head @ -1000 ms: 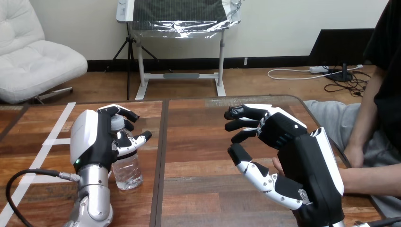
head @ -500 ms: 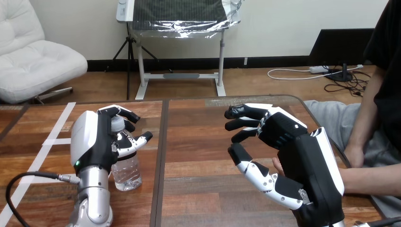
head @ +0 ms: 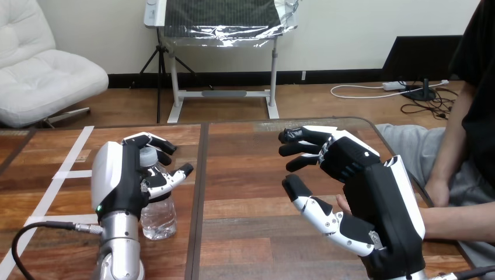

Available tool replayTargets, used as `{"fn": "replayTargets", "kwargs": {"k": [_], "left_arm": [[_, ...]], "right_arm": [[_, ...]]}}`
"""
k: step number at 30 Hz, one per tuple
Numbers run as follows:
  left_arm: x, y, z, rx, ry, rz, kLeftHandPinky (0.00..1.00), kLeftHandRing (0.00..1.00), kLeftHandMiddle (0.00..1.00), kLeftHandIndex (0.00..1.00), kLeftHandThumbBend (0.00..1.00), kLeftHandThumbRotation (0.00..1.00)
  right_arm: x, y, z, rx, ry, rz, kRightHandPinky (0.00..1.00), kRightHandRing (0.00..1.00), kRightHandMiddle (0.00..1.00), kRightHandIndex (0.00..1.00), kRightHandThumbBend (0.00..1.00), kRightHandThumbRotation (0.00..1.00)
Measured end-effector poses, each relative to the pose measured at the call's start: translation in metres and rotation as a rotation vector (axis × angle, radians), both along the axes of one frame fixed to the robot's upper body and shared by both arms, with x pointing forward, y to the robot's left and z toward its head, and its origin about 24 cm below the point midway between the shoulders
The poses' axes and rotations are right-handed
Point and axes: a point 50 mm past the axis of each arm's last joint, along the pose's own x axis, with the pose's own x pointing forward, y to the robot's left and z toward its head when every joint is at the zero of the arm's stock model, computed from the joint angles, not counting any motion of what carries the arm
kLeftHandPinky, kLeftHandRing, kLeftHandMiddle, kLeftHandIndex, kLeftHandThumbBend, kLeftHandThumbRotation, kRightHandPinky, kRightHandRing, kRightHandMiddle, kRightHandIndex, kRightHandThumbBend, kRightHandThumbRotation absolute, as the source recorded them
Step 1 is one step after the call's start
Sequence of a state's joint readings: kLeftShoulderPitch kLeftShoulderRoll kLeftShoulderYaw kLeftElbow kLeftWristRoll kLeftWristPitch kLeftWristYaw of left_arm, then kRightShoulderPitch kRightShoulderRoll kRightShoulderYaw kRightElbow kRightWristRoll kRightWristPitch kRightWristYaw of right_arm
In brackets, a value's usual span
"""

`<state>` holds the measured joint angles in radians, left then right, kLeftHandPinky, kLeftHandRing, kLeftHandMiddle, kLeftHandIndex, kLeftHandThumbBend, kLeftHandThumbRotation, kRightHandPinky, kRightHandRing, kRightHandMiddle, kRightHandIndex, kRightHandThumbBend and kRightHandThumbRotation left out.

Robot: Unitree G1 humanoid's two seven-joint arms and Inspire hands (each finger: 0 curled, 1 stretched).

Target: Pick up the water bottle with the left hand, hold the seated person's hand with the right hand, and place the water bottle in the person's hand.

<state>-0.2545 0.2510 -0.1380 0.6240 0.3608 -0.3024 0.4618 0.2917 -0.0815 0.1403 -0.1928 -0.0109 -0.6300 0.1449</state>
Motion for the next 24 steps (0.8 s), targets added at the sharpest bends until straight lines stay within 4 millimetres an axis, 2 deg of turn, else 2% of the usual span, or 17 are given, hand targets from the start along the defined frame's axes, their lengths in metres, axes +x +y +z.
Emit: {"fn": "replayTargets", "kwargs": {"k": [17,24], "left_arm": [[-0.017,-0.026,0.009,-0.11,-0.054,-0.055,0.38,0.41,0.46,0.47,0.73,0.0],[-0.019,-0.031,0.016,-0.128,-0.075,-0.076,0.37,0.41,0.47,0.48,0.73,0.0]], "right_arm": [[0.012,-0.013,0.012,-0.138,-0.087,-0.113,0.53,0.67,0.72,0.67,0.51,0.0],[0.016,-0.02,0.016,-0.254,-0.124,-0.164,0.54,0.68,0.73,0.68,0.54,0.01]]}}
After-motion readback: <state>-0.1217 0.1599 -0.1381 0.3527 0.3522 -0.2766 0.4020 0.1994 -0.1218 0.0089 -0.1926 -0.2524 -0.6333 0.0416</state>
